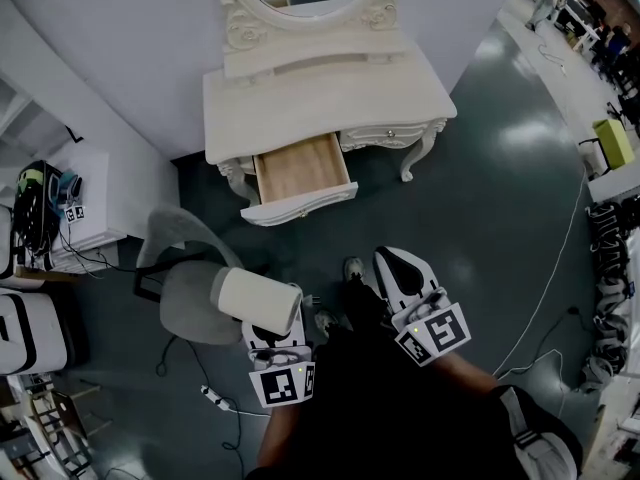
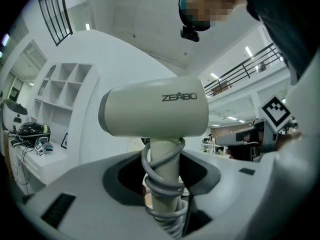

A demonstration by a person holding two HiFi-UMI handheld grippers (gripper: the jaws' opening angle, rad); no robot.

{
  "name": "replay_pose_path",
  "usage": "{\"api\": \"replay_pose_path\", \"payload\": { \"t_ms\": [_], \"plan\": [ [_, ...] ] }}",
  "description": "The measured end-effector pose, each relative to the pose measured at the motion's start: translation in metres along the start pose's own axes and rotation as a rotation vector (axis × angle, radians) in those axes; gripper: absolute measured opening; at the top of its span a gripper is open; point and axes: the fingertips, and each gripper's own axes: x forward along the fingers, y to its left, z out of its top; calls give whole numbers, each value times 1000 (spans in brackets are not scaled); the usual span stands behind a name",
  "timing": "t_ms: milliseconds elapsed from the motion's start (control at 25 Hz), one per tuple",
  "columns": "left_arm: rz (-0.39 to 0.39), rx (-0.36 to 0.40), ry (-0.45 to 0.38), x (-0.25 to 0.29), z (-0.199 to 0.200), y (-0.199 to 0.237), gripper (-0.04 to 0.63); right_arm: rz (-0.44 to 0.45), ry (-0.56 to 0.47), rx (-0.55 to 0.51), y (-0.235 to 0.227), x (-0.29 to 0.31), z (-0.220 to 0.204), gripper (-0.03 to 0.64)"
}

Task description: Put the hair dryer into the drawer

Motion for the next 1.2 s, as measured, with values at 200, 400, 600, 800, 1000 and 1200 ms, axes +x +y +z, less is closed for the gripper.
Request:
{"api": "replay_pose_path", "payload": {
  "t_ms": [200,400,600,800,1000,1200],
  "plan": [
    [6,-5,12,30,-4,3,196,5,3,1,-22,26,3,32],
    [11,-4,12,68,-6,4,196,15,10,-8,-47,54,11,32],
    [26,-2,12,111,-9,2,196,32,28,-6,-75,83,14,32],
    [44,17,22,150,-15,3,196,59,40,0,-103,114,16,32],
    [73,39,41,183,-21,2,196,85,51,10,-134,141,19,32],
    [86,63,38,210,-26,3,196,119,61,6,-157,166,16,32]
  ]
}}
